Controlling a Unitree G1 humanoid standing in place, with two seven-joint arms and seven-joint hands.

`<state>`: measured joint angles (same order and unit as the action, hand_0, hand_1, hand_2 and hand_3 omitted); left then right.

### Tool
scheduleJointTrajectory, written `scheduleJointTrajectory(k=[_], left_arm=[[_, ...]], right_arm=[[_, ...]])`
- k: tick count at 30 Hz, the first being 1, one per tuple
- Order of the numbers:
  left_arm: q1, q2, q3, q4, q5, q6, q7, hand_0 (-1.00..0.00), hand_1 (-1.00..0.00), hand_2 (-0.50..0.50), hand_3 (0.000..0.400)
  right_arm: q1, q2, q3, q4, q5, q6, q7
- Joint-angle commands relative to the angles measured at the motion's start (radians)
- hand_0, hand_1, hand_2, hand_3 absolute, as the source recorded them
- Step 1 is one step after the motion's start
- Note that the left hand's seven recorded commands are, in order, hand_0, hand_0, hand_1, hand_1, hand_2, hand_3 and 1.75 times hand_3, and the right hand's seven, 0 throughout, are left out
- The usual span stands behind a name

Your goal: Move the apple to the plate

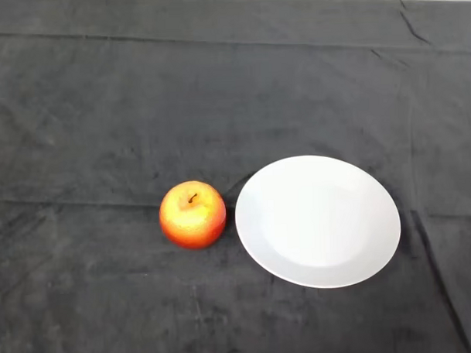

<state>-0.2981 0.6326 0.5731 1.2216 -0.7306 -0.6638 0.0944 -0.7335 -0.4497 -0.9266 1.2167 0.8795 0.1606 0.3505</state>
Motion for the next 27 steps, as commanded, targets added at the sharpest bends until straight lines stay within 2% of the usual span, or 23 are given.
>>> scheduleJointTrajectory(k=[1,17,27], left_arm=[[-0.014,-0.009,0.016,-0.037,0.029,-0.019,0.012,0.00,0.00,0.00,0.000],[-0.083,-0.064,-0.045,-0.067,0.137,-0.056,0.010,0.00,0.00,0.00,0.000],[-0.114,-0.112,-0.107,-0.086,0.221,-0.098,-0.027,0.00,0.00,0.00,0.000]], right_arm=[[-0.001,-0.026,-0.0090,0.006,0.0071,-0.005,0.0028],[0.000,-0.026,-0.0087,0.004,0.0068,-0.005,0.0022],[0.000,-0.025,-0.0088,0.003,0.0070,-0.005,0.0018]])
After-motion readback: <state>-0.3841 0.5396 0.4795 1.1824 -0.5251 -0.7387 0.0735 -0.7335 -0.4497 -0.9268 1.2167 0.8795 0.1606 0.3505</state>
